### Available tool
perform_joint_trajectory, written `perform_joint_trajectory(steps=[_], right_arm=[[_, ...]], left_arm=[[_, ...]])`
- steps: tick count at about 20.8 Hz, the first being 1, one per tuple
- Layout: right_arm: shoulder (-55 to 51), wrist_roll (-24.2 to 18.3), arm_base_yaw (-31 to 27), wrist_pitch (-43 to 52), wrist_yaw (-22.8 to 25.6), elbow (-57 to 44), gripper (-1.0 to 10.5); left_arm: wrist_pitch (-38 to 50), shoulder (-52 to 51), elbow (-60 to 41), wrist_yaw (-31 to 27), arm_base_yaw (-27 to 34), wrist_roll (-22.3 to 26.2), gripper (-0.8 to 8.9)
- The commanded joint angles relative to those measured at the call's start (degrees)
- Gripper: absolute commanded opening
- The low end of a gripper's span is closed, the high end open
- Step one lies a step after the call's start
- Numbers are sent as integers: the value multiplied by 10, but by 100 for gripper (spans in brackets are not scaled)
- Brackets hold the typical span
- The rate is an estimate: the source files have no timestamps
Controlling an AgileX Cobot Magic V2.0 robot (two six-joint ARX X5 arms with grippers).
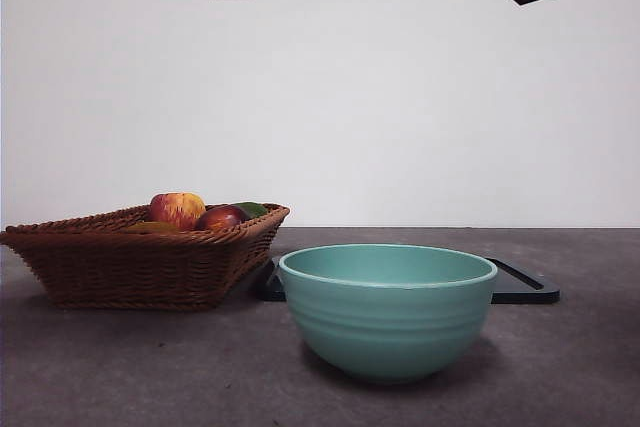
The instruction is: Pick up the wifruite, put it on the bowl, pick up the plate, put it on desk
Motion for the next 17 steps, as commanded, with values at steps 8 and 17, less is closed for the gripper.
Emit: perform_joint_trajectory(steps=[8, 17], right_arm=[[3, -1, 5, 6, 0, 5, 6], [3, -1, 5, 6, 0, 5, 6]], left_arm=[[287, -177, -30, -140, 166, 79, 7], [414, -318, -237, -241, 238, 73, 7]])
